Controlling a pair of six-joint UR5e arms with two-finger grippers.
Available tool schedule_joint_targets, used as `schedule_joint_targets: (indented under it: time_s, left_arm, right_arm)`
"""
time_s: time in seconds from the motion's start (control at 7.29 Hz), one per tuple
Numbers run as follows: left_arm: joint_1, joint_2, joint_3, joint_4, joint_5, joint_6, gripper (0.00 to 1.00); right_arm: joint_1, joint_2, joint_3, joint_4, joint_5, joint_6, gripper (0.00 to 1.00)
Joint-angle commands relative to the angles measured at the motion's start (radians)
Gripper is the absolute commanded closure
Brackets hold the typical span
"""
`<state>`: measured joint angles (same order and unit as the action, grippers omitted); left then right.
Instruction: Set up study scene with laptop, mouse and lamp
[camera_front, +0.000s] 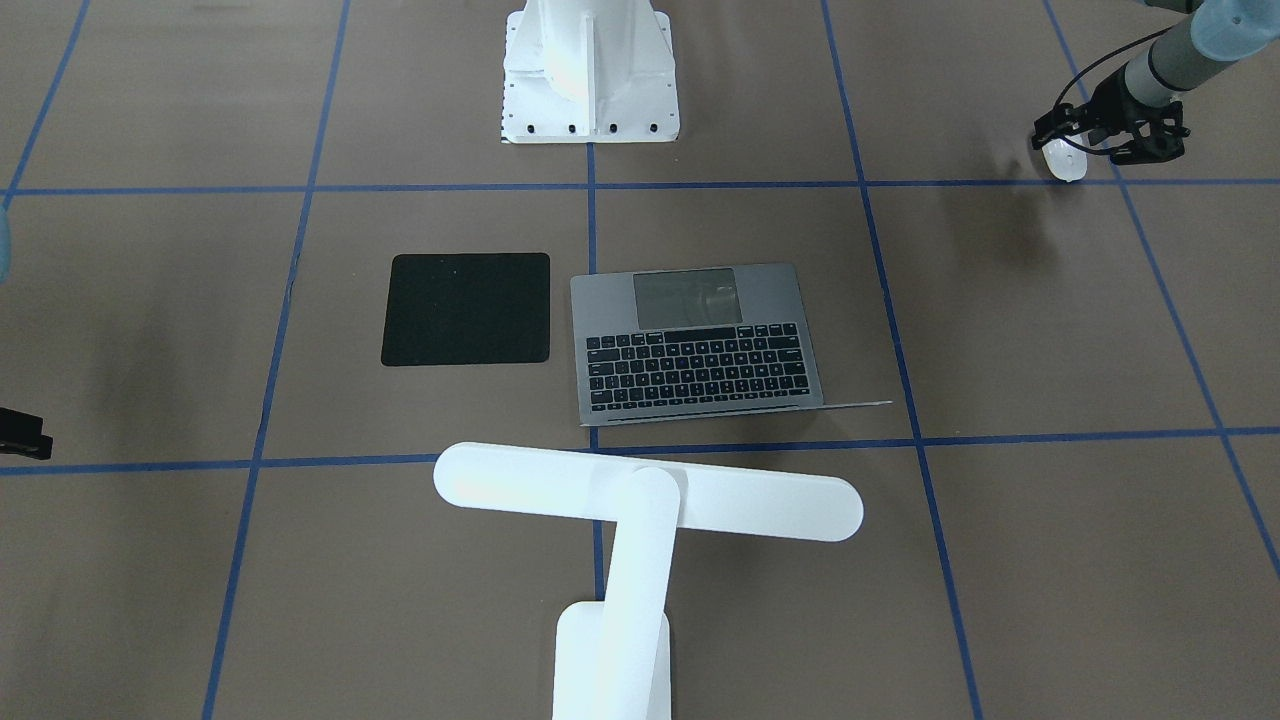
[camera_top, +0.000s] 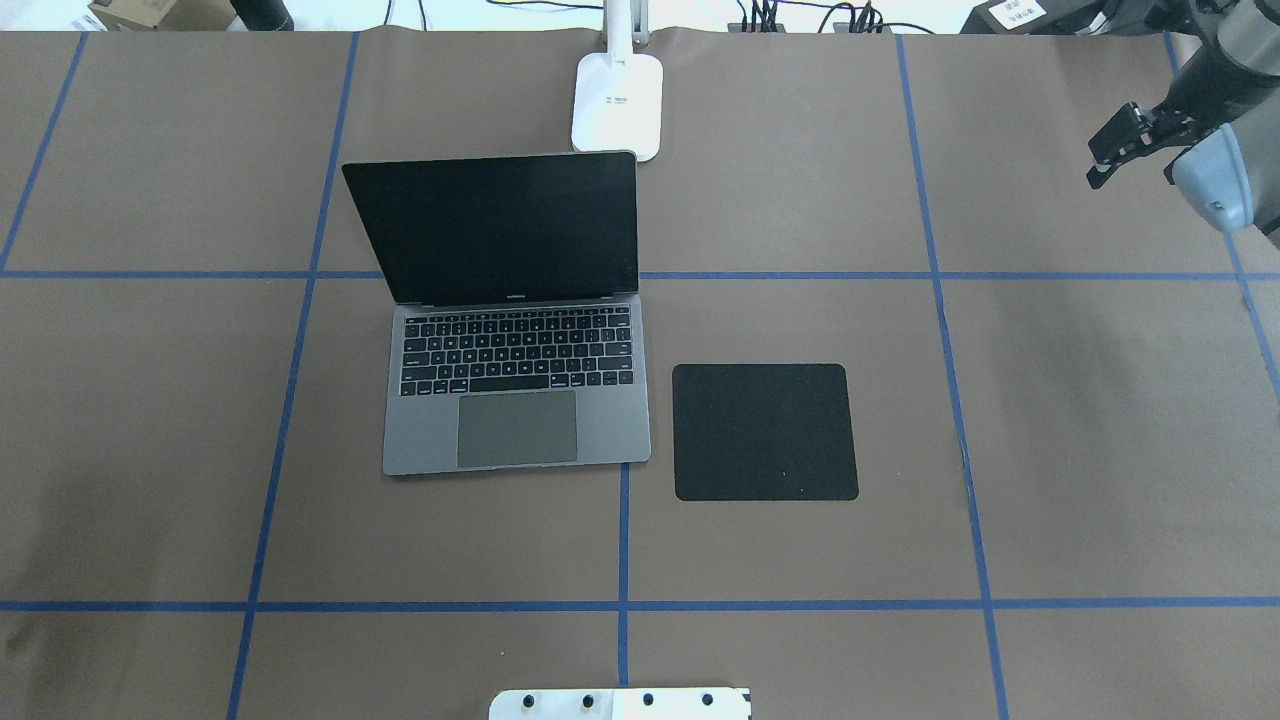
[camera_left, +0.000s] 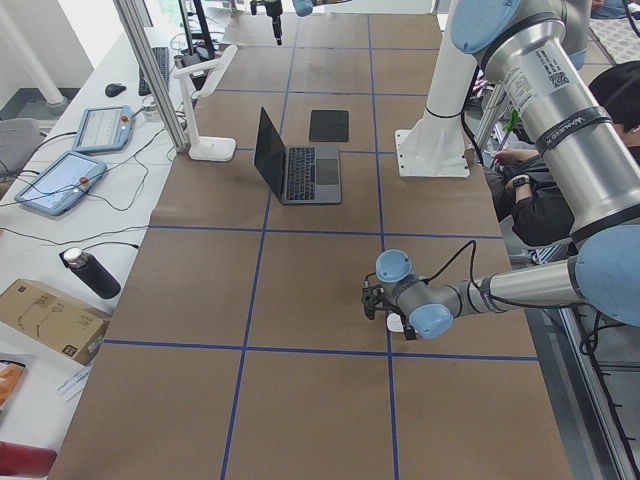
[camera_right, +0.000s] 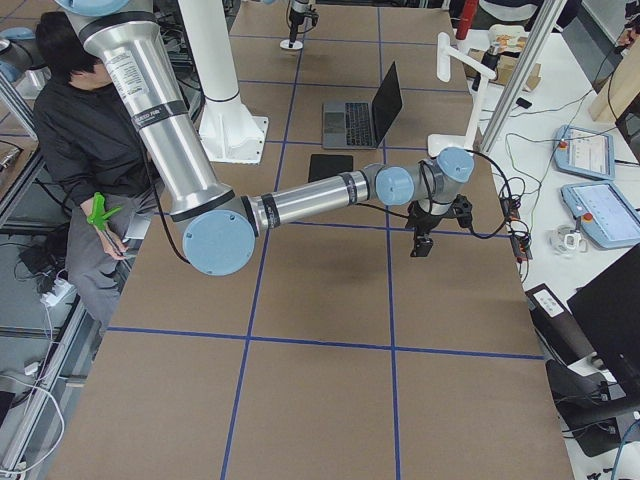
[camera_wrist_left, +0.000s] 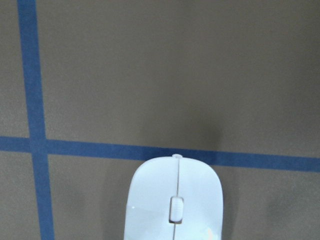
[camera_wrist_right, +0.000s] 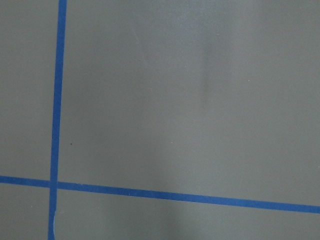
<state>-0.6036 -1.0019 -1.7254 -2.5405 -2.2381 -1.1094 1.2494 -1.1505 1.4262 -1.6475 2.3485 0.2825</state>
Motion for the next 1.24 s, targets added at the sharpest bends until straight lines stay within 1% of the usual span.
schedule_joint_targets:
  time_s: [0.0, 0.41, 0.55, 0.82, 1.1]
  left_arm:
    - [0.008, -0.001, 0.001, 0.000, 0.000, -0.001, 0.00]
    - [0.008, -0.006, 0.010, 0.003, -0.001, -0.001, 0.00]
    - [0.008, -0.007, 0.012, 0.005, -0.001, -0.001, 0.08]
    - [0.008, -0.007, 0.015, 0.005, -0.001, -0.001, 0.27]
    - [0.008, -0.006, 0.013, 0.005, -0.001, -0.001, 0.38]
  right_arm:
    - [-0.002, 0.000, 0.000, 0.000, 0.000, 0.000, 0.01]
    - [-0.004, 0.000, 0.000, 0.002, 0.000, 0.000, 0.01]
    - [-0.005, 0.000, 0.000, 0.002, 0.000, 0.000, 0.01]
    - [-0.007, 0.000, 0.000, 0.002, 0.002, 0.000, 0.01]
    - [-0.007, 0.000, 0.000, 0.002, 0.000, 0.000, 0.01]
